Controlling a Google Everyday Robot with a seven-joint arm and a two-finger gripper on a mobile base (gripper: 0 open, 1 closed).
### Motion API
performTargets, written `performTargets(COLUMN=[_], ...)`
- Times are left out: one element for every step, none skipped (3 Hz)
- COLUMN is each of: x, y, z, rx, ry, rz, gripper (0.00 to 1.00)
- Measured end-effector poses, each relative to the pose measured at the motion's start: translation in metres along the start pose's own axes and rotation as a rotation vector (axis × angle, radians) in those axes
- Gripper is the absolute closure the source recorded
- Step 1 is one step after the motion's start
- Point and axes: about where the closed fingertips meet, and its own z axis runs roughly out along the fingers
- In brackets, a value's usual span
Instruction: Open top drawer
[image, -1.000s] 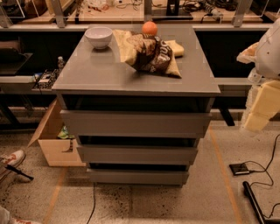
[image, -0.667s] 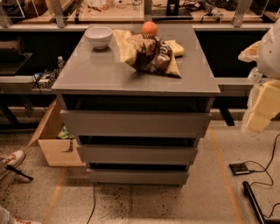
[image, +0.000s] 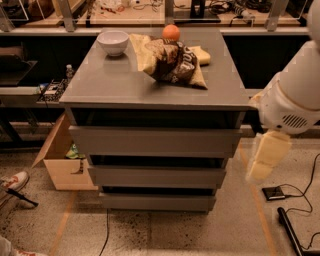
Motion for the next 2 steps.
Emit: performTargets(x=[-0.004,-0.014], y=[0.007,0.005], z=[0.05,0.098], rx=[-0.036,-0.025], ry=[-0.014,-0.031], rz=[0.012,0.017], gripper=[0.0,0.0])
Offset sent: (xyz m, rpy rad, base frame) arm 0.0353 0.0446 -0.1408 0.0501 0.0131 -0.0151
